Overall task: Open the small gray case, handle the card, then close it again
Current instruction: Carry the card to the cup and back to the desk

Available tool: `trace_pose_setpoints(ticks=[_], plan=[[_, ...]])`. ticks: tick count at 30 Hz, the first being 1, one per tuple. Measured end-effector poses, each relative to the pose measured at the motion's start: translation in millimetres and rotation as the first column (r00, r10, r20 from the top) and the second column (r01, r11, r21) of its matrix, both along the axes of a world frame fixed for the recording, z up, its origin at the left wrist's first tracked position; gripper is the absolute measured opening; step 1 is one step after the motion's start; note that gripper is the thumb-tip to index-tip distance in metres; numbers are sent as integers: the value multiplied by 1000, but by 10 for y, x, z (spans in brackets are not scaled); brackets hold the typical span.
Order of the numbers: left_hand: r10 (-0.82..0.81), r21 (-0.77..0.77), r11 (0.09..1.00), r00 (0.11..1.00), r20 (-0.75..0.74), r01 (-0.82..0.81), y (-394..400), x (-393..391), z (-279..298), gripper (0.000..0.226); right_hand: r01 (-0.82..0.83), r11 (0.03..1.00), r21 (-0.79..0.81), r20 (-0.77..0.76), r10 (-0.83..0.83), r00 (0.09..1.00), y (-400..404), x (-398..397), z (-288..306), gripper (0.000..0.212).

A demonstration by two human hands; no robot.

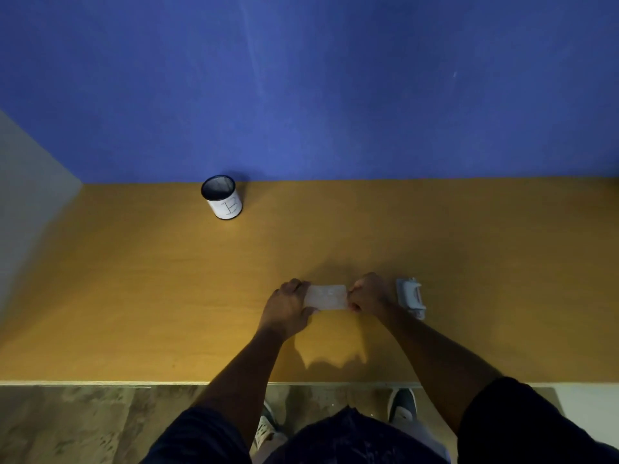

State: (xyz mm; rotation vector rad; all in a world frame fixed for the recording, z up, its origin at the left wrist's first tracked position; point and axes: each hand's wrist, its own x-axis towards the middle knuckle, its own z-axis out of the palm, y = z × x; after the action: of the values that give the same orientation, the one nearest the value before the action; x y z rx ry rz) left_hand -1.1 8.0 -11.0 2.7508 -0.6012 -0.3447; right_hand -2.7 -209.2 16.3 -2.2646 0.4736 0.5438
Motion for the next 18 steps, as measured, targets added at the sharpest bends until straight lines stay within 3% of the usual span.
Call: trace_pose_setpoints(ticks=[5,8,11,14,18], plan=[[-54,29,998,999,-3,54,-33,-61,-45,65,-141,968,-207,16,148,989,-33,-81,2,16],[-61,52,997,998,-28,62,-44,-89,-48,63,-140,929,-342,72,175,982,-122,-133,-72,23],[-64,75,995,997,-45,67,-40,-100,-62,62,-24,870,-492,159,117,980,-244,-177,-41,31],[-50,97,994,997,-52,55,-42,-120,-84,61,181,750,-636,273,-1,962,-367,-262,-49,49],[-18,77,997,999,-47,22,-63,-159,-111,62,384,712,-588,264,-280,923,-460,-349,-143,62]])
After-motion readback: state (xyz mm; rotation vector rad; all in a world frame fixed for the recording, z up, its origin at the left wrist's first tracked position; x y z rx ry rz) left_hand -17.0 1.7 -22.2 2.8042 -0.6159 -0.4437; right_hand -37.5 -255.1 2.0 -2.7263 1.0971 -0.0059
